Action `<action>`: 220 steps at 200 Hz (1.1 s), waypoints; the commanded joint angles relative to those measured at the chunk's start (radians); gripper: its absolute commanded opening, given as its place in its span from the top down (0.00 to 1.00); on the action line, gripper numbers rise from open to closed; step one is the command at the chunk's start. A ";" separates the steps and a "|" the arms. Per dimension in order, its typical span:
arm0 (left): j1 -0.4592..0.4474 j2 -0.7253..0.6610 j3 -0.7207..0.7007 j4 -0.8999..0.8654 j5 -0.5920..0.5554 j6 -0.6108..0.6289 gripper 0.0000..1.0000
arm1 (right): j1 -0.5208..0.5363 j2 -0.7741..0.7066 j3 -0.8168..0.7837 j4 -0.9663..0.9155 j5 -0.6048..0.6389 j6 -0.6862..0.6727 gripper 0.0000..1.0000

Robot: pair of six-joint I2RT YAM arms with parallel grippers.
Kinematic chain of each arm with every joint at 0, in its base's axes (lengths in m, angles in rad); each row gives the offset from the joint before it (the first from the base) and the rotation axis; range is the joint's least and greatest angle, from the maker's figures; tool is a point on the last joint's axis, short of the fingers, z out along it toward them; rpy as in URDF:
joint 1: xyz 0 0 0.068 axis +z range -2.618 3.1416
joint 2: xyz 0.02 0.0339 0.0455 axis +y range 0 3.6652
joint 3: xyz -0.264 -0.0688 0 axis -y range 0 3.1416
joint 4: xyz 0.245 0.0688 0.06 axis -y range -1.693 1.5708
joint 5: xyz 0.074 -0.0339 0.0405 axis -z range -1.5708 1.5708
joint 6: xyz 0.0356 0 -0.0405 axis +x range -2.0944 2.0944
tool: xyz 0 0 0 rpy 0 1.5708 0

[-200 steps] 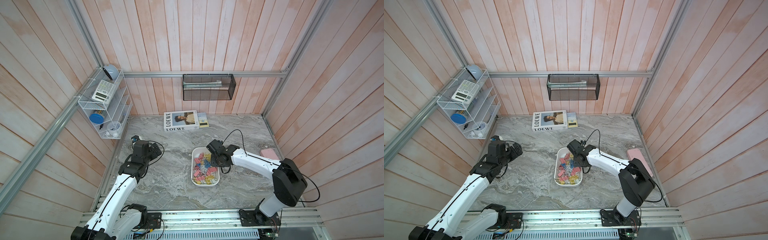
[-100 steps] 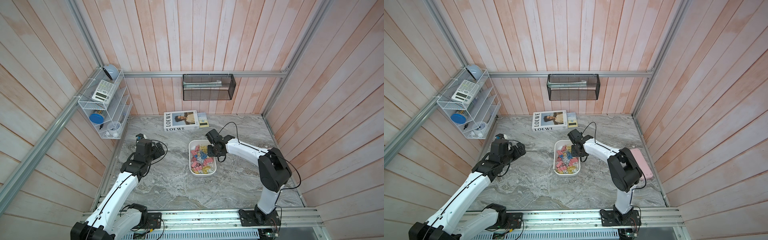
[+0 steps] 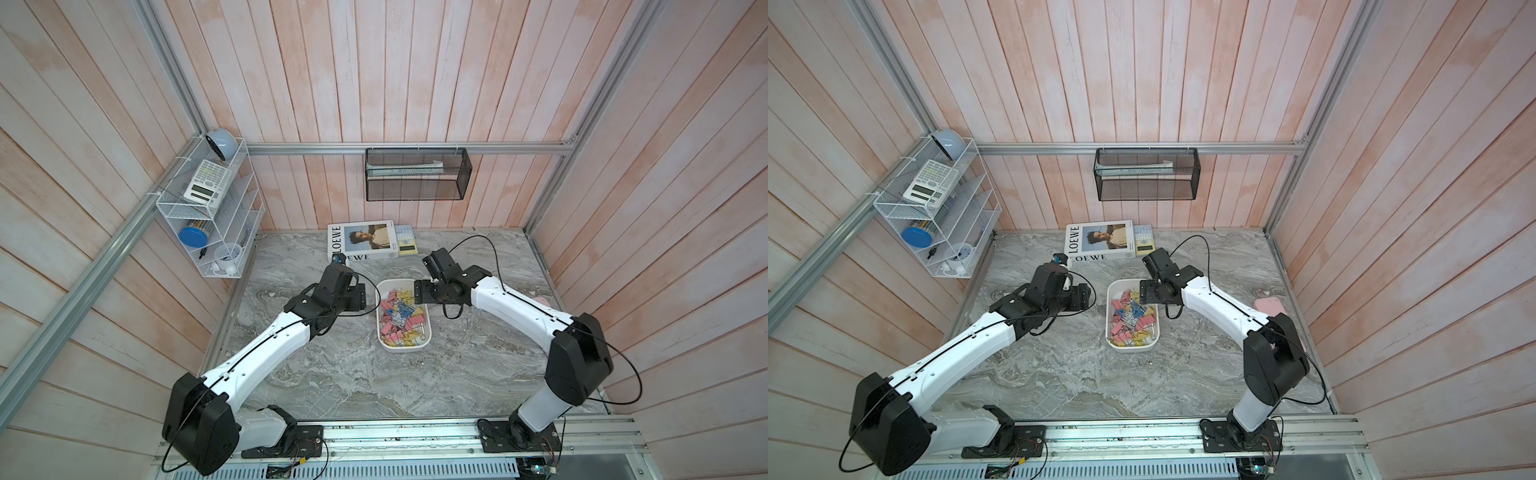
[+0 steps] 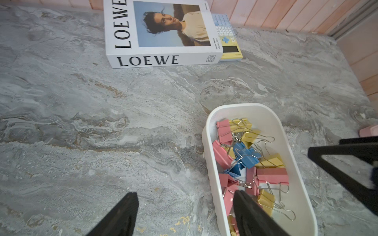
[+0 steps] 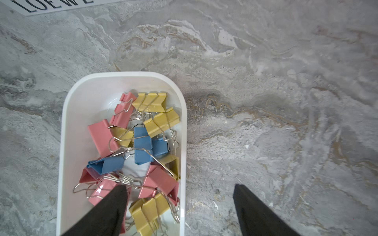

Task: Take out the binder clips from the storage box
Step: Move the storage box to the center of the board, then pick up the binder clip from the storage box.

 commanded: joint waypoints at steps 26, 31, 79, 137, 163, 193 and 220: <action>-0.093 0.245 0.214 -0.038 -0.066 0.127 0.34 | -0.045 -0.224 -0.181 0.031 0.095 0.061 0.02; -0.100 0.280 0.249 -0.050 -0.077 0.131 0.34 | -0.048 -0.253 -0.206 0.046 0.102 0.063 0.02; -0.142 0.554 0.514 -0.148 -0.105 0.136 0.45 | -0.109 -0.401 -0.312 0.018 0.111 0.089 0.02; -0.173 0.790 0.771 -0.262 -0.118 0.174 0.54 | -0.158 -0.473 -0.375 -0.012 0.098 0.098 0.02; -0.173 0.843 0.814 -0.286 -0.123 0.187 0.56 | -0.172 -0.482 -0.379 -0.022 0.094 0.092 0.02; -0.176 0.868 0.821 -0.292 -0.129 0.202 0.58 | -0.181 -0.485 -0.380 -0.023 0.089 0.089 0.02; -0.176 0.882 0.820 -0.301 -0.145 0.209 0.59 | -0.188 -0.480 -0.381 -0.019 0.079 0.086 0.02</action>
